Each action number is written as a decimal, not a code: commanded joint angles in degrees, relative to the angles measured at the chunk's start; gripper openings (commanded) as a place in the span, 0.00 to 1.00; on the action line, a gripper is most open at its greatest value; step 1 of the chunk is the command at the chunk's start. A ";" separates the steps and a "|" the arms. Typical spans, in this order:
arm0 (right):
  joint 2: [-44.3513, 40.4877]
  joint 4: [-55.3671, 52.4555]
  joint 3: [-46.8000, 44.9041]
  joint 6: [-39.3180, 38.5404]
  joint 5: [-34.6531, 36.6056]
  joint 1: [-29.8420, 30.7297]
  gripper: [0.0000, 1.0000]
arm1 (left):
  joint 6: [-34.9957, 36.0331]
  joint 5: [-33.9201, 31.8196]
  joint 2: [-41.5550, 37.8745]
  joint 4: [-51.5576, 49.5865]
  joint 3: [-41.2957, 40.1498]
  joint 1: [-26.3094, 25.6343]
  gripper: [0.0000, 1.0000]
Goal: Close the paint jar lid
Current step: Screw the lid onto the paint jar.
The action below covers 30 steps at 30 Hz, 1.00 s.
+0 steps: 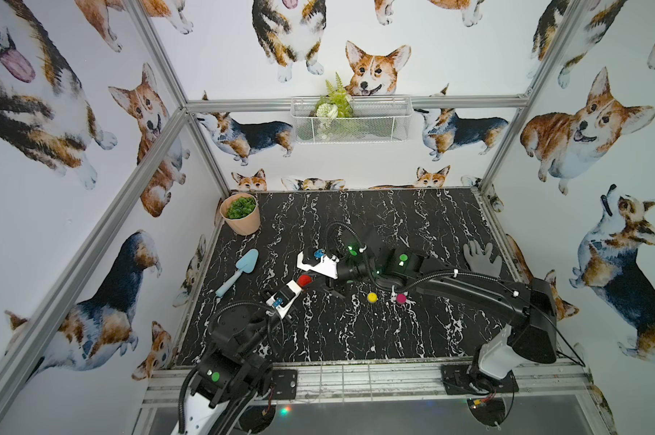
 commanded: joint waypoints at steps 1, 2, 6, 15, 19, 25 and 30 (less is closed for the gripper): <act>1.56 3.37 -0.45 7.18 5.68 1.41 0.36 | 1.48 -1.41 -0.49 4.33 0.20 -0.05 0.34; 2.02 3.32 -0.11 8.21 6.53 1.61 0.35 | 1.54 -1.76 -0.56 4.28 0.23 -0.11 0.34; 4.74 2.54 2.40 15.11 13.13 2.25 0.35 | 2.15 -4.47 -0.67 4.11 0.29 -0.06 0.33; 11.74 3.23 6.55 29.42 14.44 2.99 0.35 | 3.50 -10.14 -1.94 4.11 0.20 -0.05 0.33; 13.96 2.55 8.53 33.79 14.62 3.56 0.35 | 3.94 -12.16 -2.32 4.11 0.20 -0.05 0.33; 14.16 6.20 7.36 36.47 13.47 4.02 0.37 | 3.73 -12.64 -2.60 4.23 0.12 -0.07 0.33; 13.58 7.59 5.96 36.11 11.91 4.00 0.57 | 3.62 -12.46 -2.51 4.28 0.04 -0.05 0.33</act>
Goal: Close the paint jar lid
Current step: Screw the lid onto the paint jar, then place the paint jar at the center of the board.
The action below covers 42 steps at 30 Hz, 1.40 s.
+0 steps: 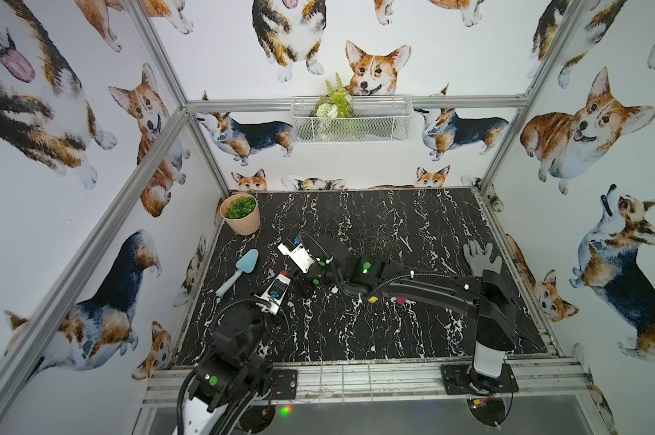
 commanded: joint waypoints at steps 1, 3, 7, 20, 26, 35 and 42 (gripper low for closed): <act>-0.01 0.13 -1.46 1.65 0.26 0.20 0.58 | 1.09 6.71 -0.09 10.64 0.41 -0.12 0.33; -0.26 -0.31 -1.74 1.36 0.40 0.20 0.59 | 1.02 6.71 -0.09 10.55 0.33 -0.12 0.33; -1.07 0.01 -2.86 0.96 0.71 0.16 0.44 | 1.02 6.85 0.26 10.55 0.33 -0.14 0.34; -4.68 1.37 -6.47 -0.56 1.74 0.16 0.23 | -0.85 6.04 -0.33 11.50 -0.59 -0.12 0.55; -8.33 0.28 -8.97 -1.84 2.50 -3.36 0.23 | -1.67 8.45 -0.49 11.70 -1.24 -0.11 1.00; -14.94 -7.53 -14.62 -7.97 6.92 -19.67 0.24 | -2.62 8.95 -0.09 11.87 -1.34 -0.11 1.00; -12.11 -9.91 -19.38 -14.17 18.91 -33.39 0.24 | -3.88 8.57 0.17 12.90 -1.85 -0.13 1.00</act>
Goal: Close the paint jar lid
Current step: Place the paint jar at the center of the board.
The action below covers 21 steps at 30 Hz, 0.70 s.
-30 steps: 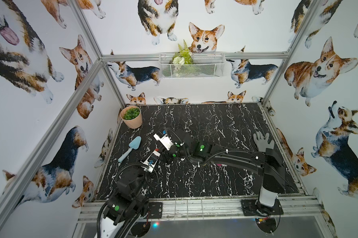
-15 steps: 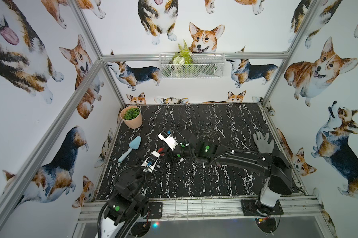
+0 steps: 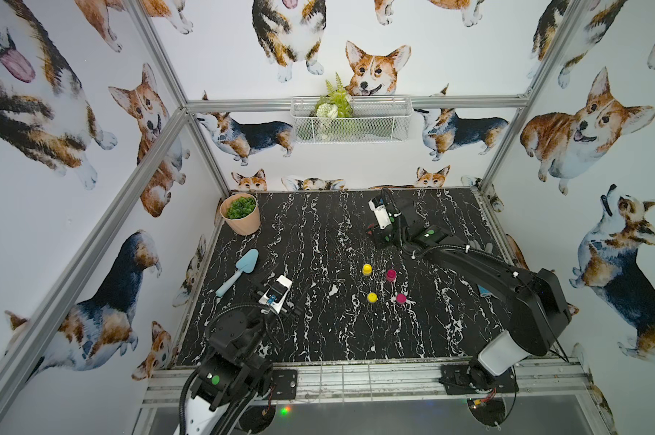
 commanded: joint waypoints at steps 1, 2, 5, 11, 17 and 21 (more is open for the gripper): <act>3.03 -2.04 -1.48 -4.98 7.16 -3.50 0.24 | -1.51 0.82 0.48 3.28 -0.28 -0.10 1.00; 4.51 -2.00 -1.69 -4.98 6.78 -4.85 0.24 | -2.44 1.22 0.68 3.60 -0.37 -0.05 1.00; 8.72 1.37 -3.40 -3.57 3.76 -8.06 0.24 | -7.58 0.62 0.97 5.09 -0.55 -0.05 1.00; 16.13 2.65 -1.90 -2.05 1.86 -8.91 0.24 | -10.87 5.15 3.73 1.29 3.31 -0.05 1.00; 18.32 4.79 -2.88 -2.17 3.06 -8.90 0.26 | -13.12 8.74 7.19 1.70 4.19 -0.05 1.00; 19.52 5.89 -3.29 -2.67 4.17 -8.91 0.28 | -15.69 7.58 10.75 -0.97 7.44 -0.05 1.00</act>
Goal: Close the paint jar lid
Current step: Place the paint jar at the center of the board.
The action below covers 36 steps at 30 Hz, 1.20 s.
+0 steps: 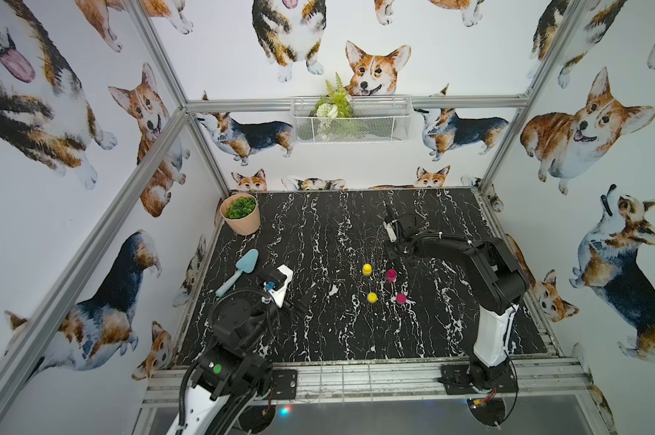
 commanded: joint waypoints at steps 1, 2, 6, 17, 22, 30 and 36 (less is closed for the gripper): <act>0.86 2.44 -0.17 -0.04 1.40 -0.03 0.29 | -2.96 0.11 3.28 -2.07 3.28 -0.05 1.00; 0.98 2.75 -0.28 0.02 1.37 -0.03 0.30 | -3.01 0.63 4.28 -3.01 4.00 -0.05 1.00; 1.28 3.10 0.05 0.24 1.14 -0.03 0.47 | -3.39 1.46 9.56 -5.87 6.82 -0.07 1.00; -6.49 2.87 0.86 -1.68 0.51 -0.03 0.89 | -6.41 -6.19 15.37 -7.55 9.33 -0.06 1.00; -18.29 2.15 -2.37 -1.86 -2.87 -0.02 1.00 | -4.83 -3.45 16.35 -7.42 9.96 -0.10 1.00; -35.78 2.40 -15.23 1.09 -11.66 0.09 1.00 | -17.07 -10.84 24.45 -3.38 14.49 -0.38 1.00; -42.51 1.85 -20.49 1.02 -11.56 3.43 1.00 | -23.26 -18.33 34.55 -5.06 23.42 -0.54 1.00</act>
